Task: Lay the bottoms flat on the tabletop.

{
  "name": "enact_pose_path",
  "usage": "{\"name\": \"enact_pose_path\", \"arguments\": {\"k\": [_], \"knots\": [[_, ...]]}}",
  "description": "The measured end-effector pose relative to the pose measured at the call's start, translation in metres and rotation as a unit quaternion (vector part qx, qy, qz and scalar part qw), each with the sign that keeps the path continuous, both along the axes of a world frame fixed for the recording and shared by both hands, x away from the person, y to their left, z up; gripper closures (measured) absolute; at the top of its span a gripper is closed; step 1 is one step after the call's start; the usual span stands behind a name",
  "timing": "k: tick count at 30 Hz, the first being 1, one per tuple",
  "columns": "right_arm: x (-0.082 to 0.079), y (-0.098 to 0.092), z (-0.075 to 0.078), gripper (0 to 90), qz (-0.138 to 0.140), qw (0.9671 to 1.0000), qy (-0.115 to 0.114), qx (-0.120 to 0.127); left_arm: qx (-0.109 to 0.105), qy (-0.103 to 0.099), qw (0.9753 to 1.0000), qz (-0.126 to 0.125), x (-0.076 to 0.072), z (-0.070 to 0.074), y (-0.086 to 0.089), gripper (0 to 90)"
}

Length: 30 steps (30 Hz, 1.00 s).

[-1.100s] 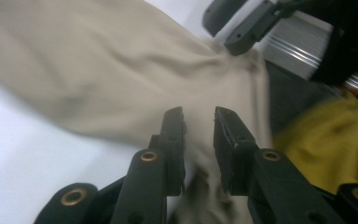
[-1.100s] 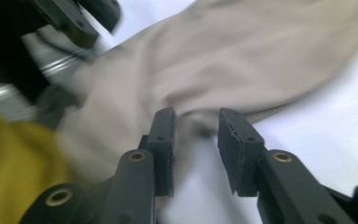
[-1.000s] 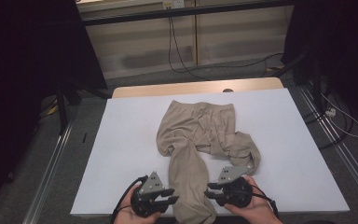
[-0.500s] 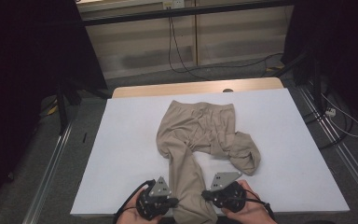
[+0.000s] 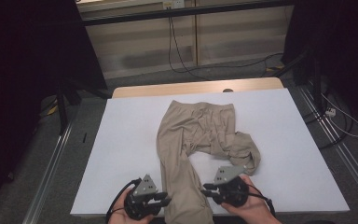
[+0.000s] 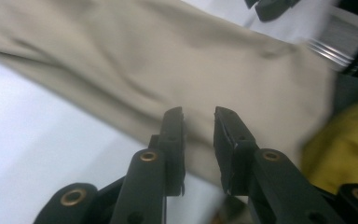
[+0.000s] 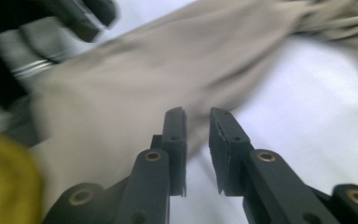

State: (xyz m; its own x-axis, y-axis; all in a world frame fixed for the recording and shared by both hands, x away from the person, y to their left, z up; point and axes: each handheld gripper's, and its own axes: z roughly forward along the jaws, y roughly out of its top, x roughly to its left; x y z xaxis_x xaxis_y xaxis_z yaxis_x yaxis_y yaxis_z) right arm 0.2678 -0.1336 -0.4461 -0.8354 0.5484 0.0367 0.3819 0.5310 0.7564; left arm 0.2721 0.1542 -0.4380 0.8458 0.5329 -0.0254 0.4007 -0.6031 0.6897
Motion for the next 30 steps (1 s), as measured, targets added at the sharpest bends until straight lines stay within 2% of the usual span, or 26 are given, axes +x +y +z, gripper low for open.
{"name": "enact_pose_path", "arguments": {"k": [2, 4, 6, 7, 8, 10, 11, 13, 17, 19, 23, 27, 30], "knots": [[0.016, 0.002, -0.002, 74.3, -0.009, 1.0000, 0.001, -0.004, 0.006, -0.008, 0.9999, 0.013, 0.011, -0.005, -0.001, 68.2], [0.029, 0.010, -0.007, 68.3, -0.010, 0.9999, 0.012, -0.003, 0.017, 0.003, 0.9998, 0.014, 0.015, -0.013, -0.003, 56.4], [0.031, 0.019, -0.012, 60.7, 0.000, 0.9998, 0.013, -0.013, 0.021, 0.000, 0.9997, 0.016, 0.013, -0.015, -0.004, 60.7], [0.030, 0.024, -0.015, 56.8, -0.003, 0.9997, 0.011, -0.020, 0.017, 0.013, 0.9997, 0.011, 0.012, -0.013, -0.004, 71.7], [0.029, 0.025, -0.017, 56.7, -0.007, 0.9998, 0.003, -0.020, 0.022, 0.017, 0.9995, 0.016, 0.011, -0.013, -0.004, 90.0], [0.026, 0.026, -0.017, 58.2, -0.012, 0.9997, 0.000, -0.023, 0.039, 0.022, 0.9989, 0.013, 0.010, -0.009, -0.001, 90.0], [0.025, 0.026, -0.017, 62.1, -0.016, 0.9996, -0.001, -0.023, 0.051, 0.021, 0.9983, 0.022, 0.009, -0.007, 0.003, 90.0], [0.021, 0.026, -0.017, 67.1, -0.014, 0.9997, -0.002, -0.020, 0.051, 0.030, 0.9974, 0.041, 0.009, -0.006, 0.014, 90.0], [0.017, 0.023, -0.016, 87.2, 0.000, 0.9998, 0.014, -0.013, 0.046, 0.050, 0.9964, 0.052, 0.007, -0.003, 0.033, 90.0], [0.015, 0.024, -0.016, 88.2, 0.001, 0.9998, 0.015, -0.015, 0.042, 0.048, 0.9963, 0.058, 0.007, -0.002, 0.037, 90.0], [0.008, 0.023, -0.012, 88.4, 0.009, 0.9994, 0.024, -0.024, 0.036, 0.049, 0.9969, 0.050, 0.009, -0.005, 0.036, 90.0], [-0.004, 0.005, -0.006, 88.4, 0.014, 0.9989, 0.041, -0.020, 0.031, 0.052, 0.9975, 0.035, 0.009, -0.007, 0.030, 90.0], [-0.011, -0.003, -0.008, 88.0, 0.010, 0.9985, 0.049, -0.023, 0.034, 0.051, 0.9977, 0.029, 0.006, -0.007, 0.027, 90.0]]}}
